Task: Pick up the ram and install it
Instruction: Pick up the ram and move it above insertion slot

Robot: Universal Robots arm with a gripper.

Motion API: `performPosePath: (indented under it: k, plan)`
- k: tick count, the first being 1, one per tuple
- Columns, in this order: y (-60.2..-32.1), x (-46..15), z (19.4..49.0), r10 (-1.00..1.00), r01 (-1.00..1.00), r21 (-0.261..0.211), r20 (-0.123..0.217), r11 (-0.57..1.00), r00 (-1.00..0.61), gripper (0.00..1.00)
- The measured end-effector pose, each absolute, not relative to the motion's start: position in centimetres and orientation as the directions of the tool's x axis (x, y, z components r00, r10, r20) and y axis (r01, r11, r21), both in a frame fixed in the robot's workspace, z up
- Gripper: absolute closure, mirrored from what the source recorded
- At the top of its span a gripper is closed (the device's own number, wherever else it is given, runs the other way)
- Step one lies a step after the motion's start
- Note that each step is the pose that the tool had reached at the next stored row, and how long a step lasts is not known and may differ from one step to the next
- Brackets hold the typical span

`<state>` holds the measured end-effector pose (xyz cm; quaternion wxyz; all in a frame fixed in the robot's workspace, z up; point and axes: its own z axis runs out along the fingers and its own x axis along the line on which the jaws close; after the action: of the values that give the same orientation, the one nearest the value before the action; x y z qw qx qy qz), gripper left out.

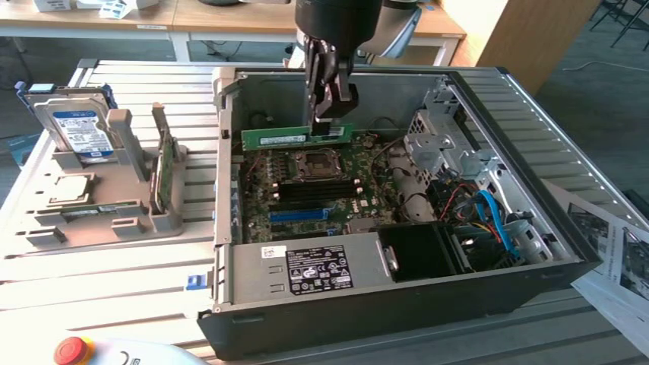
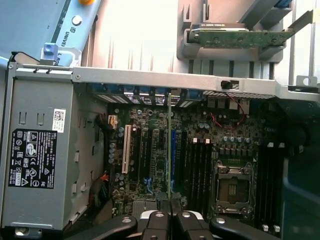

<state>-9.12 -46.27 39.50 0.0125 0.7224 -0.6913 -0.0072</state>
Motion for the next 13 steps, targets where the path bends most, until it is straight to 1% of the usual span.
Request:
performPosePath:
  k: [13]
  plan:
    - [-46.3, -6.9, 39.4, -0.999, -0.999, 0.028, 0.007, -0.042, 0.043, 0.88]
